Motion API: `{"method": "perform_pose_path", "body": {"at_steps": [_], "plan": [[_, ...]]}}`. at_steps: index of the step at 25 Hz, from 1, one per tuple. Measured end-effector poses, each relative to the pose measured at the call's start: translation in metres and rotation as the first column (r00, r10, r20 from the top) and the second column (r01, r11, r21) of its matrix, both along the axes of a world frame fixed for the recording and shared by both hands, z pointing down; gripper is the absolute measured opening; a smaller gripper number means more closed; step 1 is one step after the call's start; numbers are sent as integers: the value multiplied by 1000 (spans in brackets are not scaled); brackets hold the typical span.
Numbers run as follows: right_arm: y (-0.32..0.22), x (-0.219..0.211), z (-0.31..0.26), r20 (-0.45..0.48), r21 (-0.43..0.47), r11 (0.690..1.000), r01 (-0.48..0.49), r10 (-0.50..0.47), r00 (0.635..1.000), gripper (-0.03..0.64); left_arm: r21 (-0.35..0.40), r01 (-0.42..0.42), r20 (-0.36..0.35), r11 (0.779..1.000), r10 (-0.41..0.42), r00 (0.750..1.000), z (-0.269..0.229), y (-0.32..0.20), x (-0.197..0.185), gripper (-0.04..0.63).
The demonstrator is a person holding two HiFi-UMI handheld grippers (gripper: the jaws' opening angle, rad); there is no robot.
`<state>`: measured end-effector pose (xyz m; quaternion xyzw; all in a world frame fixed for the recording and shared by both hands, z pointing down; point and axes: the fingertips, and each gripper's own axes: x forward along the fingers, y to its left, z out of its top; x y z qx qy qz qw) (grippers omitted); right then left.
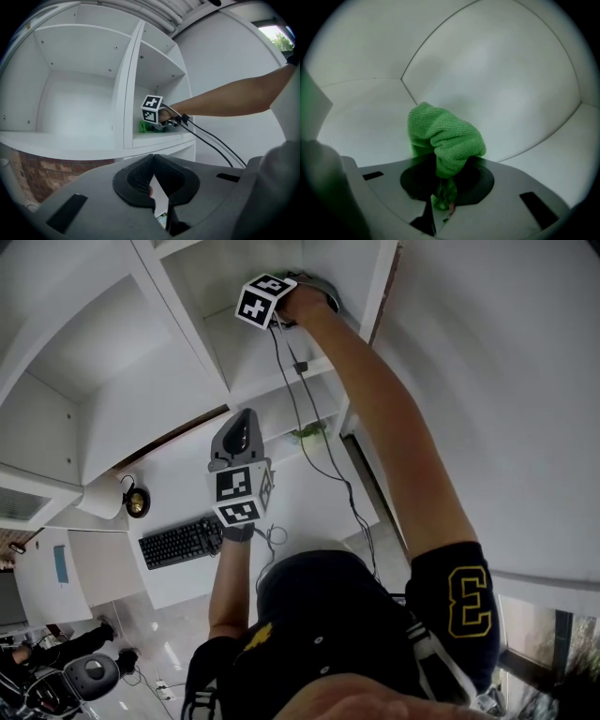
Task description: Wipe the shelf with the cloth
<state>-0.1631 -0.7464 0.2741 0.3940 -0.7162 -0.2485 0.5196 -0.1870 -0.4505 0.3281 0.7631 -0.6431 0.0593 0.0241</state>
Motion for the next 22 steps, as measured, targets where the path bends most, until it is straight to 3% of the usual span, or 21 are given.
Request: {"method": "perform_pose_path", "body": {"at_steps": [9, 12, 14, 18, 22], "plan": [[1, -1, -2, 28, 43, 999, 10, -11, 1000, 54, -8, -15, -6, 1000, 15, 1000, 6, 3, 1, 18], [1, -6, -8, -23, 68, 995, 72, -70, 997, 61, -7, -21, 3, 1000, 21, 1000, 5, 5, -2, 18], [7, -15, -18, 30, 74, 990, 120, -122, 992, 63, -7, -20, 5, 1000, 20, 1000, 6, 7, -5, 18], [44, -53, -40, 164, 74, 956, 285, -294, 942, 63, -4, -6, 10, 1000, 6, 1000, 7, 6, -15, 18], [92, -84, -46, 189, 30, 906, 422, -420, 888, 63, -8, -6, 8, 1000, 6, 1000, 4, 9, -16, 18]]}}
